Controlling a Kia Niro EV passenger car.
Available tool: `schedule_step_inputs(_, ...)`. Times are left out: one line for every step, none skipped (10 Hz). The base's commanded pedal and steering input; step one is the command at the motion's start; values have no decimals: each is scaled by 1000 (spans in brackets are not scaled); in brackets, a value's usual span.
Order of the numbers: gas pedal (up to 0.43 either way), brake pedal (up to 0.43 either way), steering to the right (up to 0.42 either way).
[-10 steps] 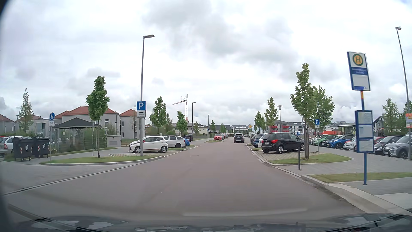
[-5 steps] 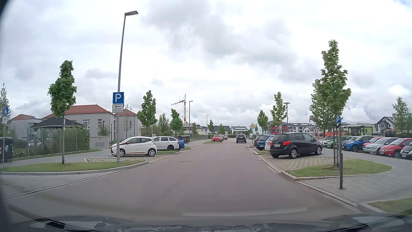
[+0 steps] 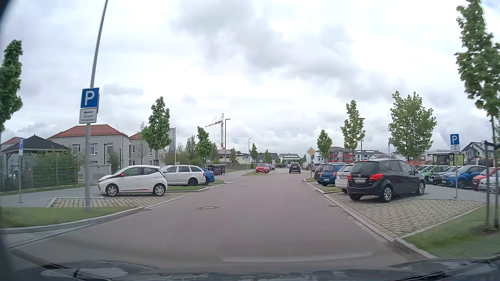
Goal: Follow the waypoints while adhering to traffic rules and regulations
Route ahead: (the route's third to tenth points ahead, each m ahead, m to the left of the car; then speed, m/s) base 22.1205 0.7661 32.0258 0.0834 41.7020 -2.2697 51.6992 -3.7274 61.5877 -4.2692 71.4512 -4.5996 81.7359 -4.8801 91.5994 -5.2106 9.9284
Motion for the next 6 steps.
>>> schedule_step_inputs(449, 12, 6)
schedule_step_inputs(441, 12, 8)
schedule_step_inputs(441, 12, 9)
schedule_step_inputs(441, 12, 9)
schedule_step_inputs(441, 12, 10)
schedule_step_inputs(429, 12, 13)
